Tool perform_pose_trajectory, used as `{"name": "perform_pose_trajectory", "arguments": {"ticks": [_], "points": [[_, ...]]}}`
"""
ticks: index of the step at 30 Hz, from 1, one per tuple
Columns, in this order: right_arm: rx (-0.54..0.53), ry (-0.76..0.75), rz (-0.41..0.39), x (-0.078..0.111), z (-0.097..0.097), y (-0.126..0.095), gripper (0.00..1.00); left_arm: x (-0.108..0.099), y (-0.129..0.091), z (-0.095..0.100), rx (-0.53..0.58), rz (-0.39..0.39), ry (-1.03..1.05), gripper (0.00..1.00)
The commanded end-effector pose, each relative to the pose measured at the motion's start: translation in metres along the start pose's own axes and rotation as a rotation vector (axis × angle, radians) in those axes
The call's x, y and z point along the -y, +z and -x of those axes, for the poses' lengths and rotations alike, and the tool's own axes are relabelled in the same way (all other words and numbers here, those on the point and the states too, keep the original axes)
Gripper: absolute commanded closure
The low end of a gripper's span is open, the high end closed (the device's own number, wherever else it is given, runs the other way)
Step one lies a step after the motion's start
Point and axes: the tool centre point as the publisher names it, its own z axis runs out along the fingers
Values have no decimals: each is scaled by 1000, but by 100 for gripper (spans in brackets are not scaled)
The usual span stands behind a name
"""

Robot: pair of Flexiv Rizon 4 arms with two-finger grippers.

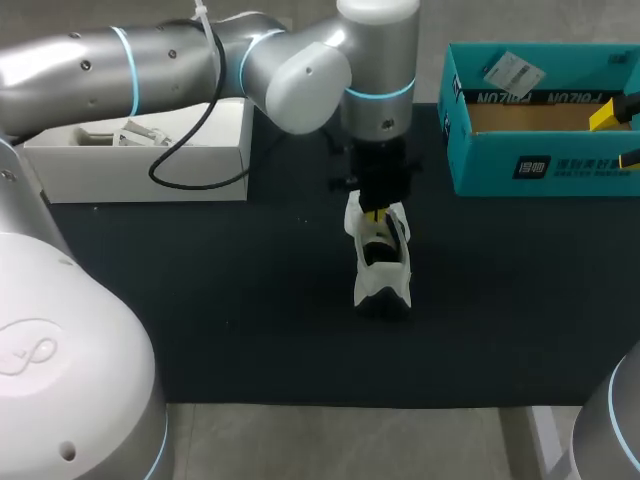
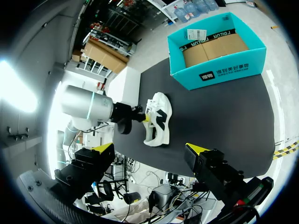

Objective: Take the shoe out of the shoebox, open the shoe tongue, remove and reinsert the insole, then place the shoe into the shoebox

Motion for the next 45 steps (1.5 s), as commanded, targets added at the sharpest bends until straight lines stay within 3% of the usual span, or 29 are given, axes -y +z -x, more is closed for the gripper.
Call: {"name": "perform_pose_trajectory", "arguments": {"ticks": [1,6,12,13,15,30,32,34,35,38,39,40,41,42,45], "points": [[3,1,1,1,0,1,0,-4,2,1,12,0,-16,100],[3,1,1,1,0,1,0,2,-26,-1,55,-4,-83,100],[3,1,1,1,0,1,0,33,-49,-13,75,-82,-430,100],[3,1,1,1,0,1,0,37,-50,-14,63,-72,-460,100],[3,1,1,1,0,1,0,51,-48,-19,37,-141,-531,100],[3,1,1,1,0,1,0,51,-48,-19,37,-141,-531,100],[3,1,1,1,0,1,0,58,-53,-26,96,-195,-679,100],[3,1,1,1,0,1,0,66,-58,-28,77,-200,-866,100],[3,1,1,1,0,1,0,68,-63,-31,121,-215,-919,100],[3,1,1,1,0,1,0,78,-65,-31,73,-219,-1061,100],[3,1,1,1,0,1,0,82,-63,-28,7,-194,-1098,84],[3,1,1,1,0,1,0,85,-60,-25,-10,-163,-1088,56],[3,1,1,1,0,1,0,89,-58,-22,-53,-133,-1097,16],[3,1,1,1,0,1,0,92,-56,-19,-87,-93,-1097,0],[3,1,1,1,0,1,0,103,-49,-12,-145,-24,-1119,0]]}}
